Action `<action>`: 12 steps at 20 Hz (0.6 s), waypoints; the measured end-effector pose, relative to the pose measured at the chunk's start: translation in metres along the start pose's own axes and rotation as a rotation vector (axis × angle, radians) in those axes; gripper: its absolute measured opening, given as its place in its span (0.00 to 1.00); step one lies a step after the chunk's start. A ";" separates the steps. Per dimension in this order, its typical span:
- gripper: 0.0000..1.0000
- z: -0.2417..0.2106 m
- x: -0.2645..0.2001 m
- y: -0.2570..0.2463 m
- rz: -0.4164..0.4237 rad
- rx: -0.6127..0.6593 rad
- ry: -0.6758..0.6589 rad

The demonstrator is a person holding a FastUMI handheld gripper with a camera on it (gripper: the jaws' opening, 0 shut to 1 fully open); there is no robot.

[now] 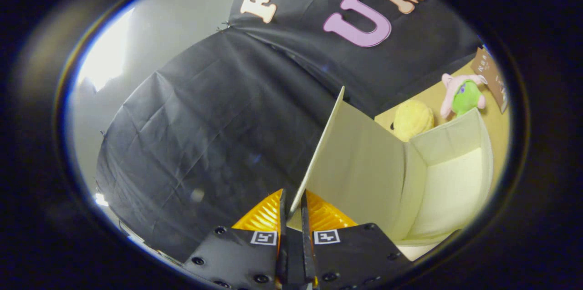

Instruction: Open the storage box then place both shoes into the box .Put the left shoe in first, then the right shoe, with the right side of both shoes facing outward in a uniform manner.

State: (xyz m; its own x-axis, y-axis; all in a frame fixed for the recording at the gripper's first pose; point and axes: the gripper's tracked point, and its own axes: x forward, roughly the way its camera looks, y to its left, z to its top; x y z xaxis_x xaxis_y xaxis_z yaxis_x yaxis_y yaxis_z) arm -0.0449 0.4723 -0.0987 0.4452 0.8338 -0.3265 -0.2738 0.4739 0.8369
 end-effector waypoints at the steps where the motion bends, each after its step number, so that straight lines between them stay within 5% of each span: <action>1: 0.15 -0.007 0.006 0.002 0.003 -0.013 0.017; 3: 0.22 -0.017 0.015 0.005 0.022 -0.034 0.052; 12: 0.85 -0.028 0.024 -0.025 -0.069 -0.268 0.086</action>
State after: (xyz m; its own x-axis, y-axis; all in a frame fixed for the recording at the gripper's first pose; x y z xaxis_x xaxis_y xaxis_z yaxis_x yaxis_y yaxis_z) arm -0.0515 0.4888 -0.1397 0.3996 0.8127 -0.4240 -0.4665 0.5784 0.6692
